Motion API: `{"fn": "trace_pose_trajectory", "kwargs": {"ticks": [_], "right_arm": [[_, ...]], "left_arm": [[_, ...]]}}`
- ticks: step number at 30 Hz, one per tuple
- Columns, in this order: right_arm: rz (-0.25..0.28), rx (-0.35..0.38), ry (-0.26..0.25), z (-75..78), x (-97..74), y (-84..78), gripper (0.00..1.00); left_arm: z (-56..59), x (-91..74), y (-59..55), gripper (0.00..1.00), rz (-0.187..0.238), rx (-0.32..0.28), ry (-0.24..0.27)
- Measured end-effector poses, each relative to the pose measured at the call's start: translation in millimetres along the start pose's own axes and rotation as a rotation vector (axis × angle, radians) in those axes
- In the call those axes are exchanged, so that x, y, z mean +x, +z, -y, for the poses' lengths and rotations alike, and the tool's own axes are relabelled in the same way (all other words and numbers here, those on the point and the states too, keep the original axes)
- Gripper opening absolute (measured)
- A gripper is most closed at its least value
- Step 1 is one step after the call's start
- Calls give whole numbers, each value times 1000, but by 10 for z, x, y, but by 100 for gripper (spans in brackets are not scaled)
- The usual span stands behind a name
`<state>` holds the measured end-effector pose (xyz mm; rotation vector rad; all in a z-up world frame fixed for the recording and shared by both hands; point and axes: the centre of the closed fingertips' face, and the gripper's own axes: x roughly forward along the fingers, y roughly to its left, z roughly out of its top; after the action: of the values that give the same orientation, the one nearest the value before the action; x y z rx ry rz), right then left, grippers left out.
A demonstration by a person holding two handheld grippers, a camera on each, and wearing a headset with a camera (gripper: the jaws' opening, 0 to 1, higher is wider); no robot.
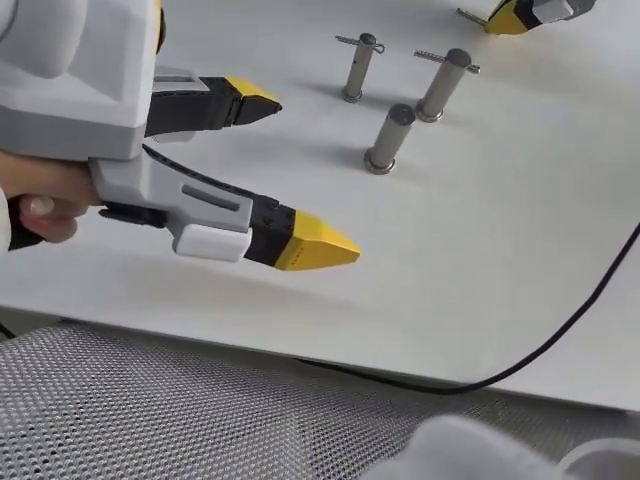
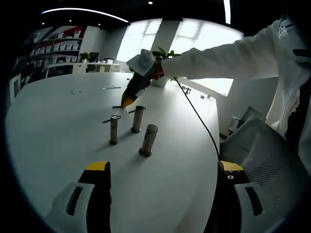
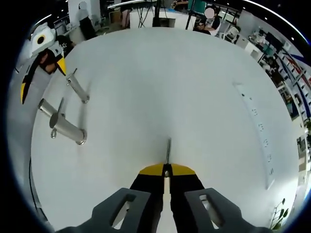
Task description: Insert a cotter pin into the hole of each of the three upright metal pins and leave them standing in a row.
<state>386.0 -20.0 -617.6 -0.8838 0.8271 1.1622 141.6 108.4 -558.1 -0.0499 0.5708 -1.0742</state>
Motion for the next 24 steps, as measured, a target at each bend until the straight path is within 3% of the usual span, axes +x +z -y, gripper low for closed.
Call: {"fn": "trace_pose_trajectory", "kwargs": {"ticks": [10,19,24], "right_arm": [[-8,-68,4,-160,-49,8,0],[86,-85,-67,-325,-299,77,0],[135,-103,-98,-535,-475,96,0]], "left_arm": [[12,7,1,90,-6,-9,-4],[20,-4,46,88,-2,-18,-5],[41,16,107,85,8,-14,-10]]}}
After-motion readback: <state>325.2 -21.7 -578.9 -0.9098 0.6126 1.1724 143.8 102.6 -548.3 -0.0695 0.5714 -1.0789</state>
